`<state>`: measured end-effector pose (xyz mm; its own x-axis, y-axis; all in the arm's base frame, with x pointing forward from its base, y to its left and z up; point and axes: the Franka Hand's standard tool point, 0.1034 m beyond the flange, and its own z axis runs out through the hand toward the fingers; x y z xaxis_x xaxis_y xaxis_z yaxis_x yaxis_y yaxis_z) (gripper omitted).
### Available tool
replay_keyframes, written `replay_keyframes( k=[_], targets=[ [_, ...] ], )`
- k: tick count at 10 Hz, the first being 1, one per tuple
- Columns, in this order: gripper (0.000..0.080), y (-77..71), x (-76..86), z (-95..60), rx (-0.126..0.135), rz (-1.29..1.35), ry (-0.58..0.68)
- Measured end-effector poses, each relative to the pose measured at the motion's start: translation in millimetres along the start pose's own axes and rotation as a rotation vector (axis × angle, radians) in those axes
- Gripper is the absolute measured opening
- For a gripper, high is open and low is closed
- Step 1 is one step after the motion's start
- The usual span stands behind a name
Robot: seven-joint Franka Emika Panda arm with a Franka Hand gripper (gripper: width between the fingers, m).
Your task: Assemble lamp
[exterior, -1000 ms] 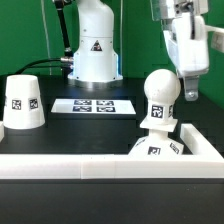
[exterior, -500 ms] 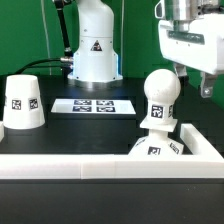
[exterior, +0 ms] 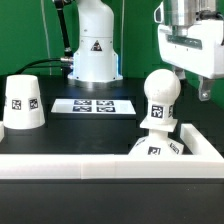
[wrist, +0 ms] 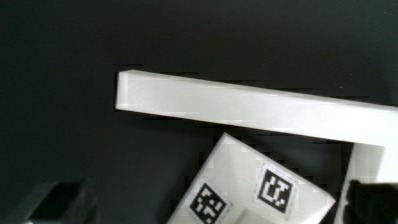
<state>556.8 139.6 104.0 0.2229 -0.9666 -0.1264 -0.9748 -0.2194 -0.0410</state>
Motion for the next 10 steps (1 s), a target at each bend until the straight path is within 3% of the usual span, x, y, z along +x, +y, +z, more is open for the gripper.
replay_keyframes(
  k=[3,5,7,10],
  targets=[
    [0.0698,24.5,4.0,-1.5,-0.027,-0.246,0.021],
    [0.0698,37.3,14.0,6.0,-0.053,-0.343,0.026],
    [0.0698,36.2,13.7,5.3,-0.049,-0.337,0.021],
    [0.0698,37.2,33.4,2.7,-0.048,-0.356,0.028]
  ],
)
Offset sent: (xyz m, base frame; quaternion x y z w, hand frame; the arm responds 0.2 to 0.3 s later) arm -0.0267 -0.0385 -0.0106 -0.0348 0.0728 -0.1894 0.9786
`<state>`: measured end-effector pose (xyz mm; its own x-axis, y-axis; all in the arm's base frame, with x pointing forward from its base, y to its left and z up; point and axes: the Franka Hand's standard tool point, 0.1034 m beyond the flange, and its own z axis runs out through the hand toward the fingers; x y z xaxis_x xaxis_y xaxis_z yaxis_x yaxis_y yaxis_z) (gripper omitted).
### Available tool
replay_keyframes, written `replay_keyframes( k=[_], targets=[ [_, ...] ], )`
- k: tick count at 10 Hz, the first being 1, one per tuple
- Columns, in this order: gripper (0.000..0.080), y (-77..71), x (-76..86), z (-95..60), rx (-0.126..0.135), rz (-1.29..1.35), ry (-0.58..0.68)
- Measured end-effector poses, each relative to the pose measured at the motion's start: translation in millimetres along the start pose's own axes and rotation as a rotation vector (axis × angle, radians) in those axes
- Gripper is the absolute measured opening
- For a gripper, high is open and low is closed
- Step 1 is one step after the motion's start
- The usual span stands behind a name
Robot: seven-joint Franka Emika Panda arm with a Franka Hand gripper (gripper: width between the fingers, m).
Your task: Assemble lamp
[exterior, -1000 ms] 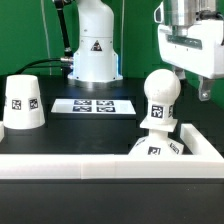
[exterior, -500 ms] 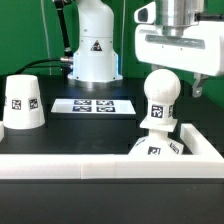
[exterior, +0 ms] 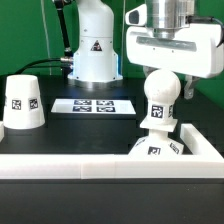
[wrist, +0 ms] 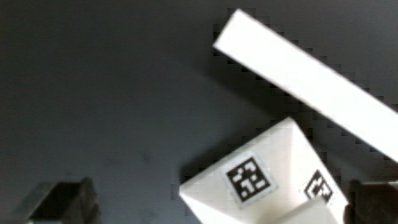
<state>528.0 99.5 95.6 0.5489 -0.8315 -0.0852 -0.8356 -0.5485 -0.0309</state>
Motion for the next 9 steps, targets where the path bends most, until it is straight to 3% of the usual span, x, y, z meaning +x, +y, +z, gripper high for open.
replay_keyframes(
  k=[1,3,5,9],
  targets=[
    [0.0698,3.5,3.2,-1.9,-0.007,-0.099,0.007],
    [0.0698,28.9,21.2,-3.6,-0.041,-0.348,0.026],
    [0.0698,50.7,42.3,-4.3,-0.043,-0.404,0.02],
    [0.0698,60.2,59.8,-5.6,-0.047,-0.409,0.026]
  ],
)
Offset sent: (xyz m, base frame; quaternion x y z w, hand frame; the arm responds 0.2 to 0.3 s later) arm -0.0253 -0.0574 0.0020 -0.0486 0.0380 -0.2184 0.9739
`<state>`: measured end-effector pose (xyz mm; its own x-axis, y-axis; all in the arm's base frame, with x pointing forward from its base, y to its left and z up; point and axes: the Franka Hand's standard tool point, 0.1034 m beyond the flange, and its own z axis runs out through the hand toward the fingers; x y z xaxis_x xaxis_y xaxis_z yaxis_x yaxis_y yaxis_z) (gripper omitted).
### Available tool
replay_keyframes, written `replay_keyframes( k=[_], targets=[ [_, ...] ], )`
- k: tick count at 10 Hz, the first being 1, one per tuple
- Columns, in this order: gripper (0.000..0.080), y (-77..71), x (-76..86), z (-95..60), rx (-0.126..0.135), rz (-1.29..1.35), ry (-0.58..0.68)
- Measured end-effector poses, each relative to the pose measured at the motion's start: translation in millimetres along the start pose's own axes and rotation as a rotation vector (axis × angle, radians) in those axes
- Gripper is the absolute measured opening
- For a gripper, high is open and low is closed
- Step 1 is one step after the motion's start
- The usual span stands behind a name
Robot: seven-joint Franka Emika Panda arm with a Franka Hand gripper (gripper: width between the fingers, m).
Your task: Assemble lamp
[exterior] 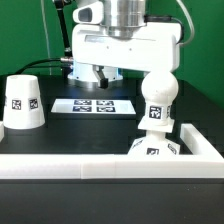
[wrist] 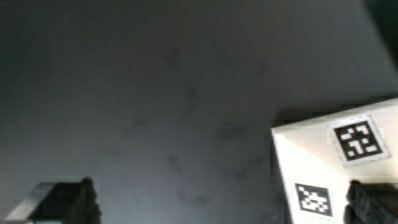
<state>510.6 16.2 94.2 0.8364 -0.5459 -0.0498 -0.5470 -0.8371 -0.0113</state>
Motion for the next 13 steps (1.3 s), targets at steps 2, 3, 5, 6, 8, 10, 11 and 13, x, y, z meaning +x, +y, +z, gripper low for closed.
replay_keyframes(
  k=[2,3,5,6,8,10,11,13],
  targets=[
    [0.0698,14.4,4.3,1.3,-0.004,-0.108,0.02],
    [0.0698,33.9,5.6,2.0,-0.007,-0.17,0.03],
    [0.0698,65.7,11.9,2.8,-0.019,-0.222,0.035],
    [0.0698,75.5,16.7,2.6,-0.022,-0.239,0.04],
    [0.0698,87.9,23.3,2.8,-0.028,-0.225,0.042],
    [0.0698,101.1,30.0,1.0,-0.032,-0.256,0.045],
    [0.0698,111.7,35.5,-5.3,-0.028,-0.3,0.054],
    [0.0698,126.6,30.3,-12.6,-0.018,-0.294,0.055]
  ],
)
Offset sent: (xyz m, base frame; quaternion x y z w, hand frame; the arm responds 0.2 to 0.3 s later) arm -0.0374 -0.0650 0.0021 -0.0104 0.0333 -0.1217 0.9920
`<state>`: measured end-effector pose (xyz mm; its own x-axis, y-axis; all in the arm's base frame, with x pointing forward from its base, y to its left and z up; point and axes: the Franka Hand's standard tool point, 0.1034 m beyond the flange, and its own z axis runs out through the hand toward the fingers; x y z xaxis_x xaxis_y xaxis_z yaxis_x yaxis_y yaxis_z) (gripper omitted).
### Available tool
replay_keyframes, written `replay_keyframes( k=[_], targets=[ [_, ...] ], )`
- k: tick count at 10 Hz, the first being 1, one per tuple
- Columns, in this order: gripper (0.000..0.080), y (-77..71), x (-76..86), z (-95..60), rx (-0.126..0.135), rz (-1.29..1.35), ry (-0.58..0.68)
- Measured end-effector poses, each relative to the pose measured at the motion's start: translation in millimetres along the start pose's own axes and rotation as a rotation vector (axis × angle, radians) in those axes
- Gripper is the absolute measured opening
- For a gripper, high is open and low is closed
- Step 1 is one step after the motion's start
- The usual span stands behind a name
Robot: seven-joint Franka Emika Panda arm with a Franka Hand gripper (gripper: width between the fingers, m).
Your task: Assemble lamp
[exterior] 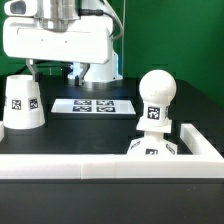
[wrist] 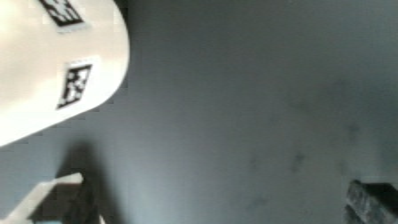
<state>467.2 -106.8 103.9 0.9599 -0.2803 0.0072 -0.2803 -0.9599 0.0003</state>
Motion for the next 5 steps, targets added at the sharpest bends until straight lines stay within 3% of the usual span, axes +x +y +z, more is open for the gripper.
replay_keyframes(
  k=[5],
  targets=[
    [0.0698,22.3,-14.9,2.5,-0.004,-0.003,0.001]
  ],
)
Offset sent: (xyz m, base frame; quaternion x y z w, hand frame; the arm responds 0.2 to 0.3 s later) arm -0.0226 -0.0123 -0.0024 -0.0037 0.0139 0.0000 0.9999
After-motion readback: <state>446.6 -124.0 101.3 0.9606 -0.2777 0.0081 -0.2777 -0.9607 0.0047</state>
